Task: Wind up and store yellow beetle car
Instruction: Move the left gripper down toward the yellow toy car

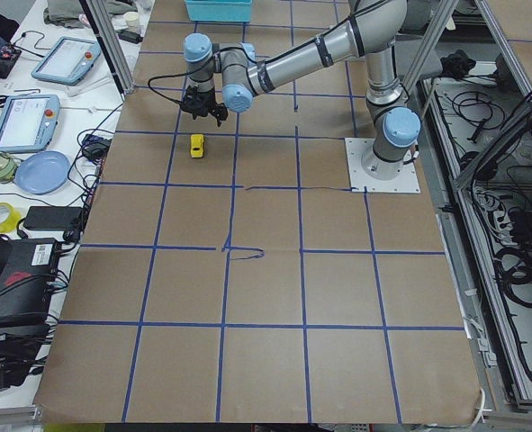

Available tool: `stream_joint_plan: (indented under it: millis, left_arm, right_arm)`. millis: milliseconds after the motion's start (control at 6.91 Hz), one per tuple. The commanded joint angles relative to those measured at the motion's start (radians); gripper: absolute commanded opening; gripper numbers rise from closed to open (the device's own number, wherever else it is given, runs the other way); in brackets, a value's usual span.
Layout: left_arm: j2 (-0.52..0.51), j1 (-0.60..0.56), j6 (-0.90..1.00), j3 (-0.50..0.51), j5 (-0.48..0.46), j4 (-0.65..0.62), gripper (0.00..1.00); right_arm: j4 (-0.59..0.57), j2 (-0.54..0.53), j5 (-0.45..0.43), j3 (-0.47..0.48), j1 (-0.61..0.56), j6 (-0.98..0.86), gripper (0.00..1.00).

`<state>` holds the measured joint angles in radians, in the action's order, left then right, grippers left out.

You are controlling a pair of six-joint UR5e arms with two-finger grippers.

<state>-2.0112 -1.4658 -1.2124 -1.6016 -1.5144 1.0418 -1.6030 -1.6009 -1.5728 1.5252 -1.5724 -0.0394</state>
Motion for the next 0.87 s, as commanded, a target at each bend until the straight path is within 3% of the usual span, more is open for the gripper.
stream_joint_plan:
  millis: [0,723]
  left_arm:
    - [-0.070,-0.001,-0.068,0.008,-0.004,-0.081,1.00]
    - [-0.161,0.001,-0.124,0.054,-0.063,-0.103,1.00]
  right_arm:
    - [0.000,0.001,0.001,0.003,-0.001,0.001,1.00]
    - [-0.002,0.001,0.001,0.010,-0.001,0.003,1.00]
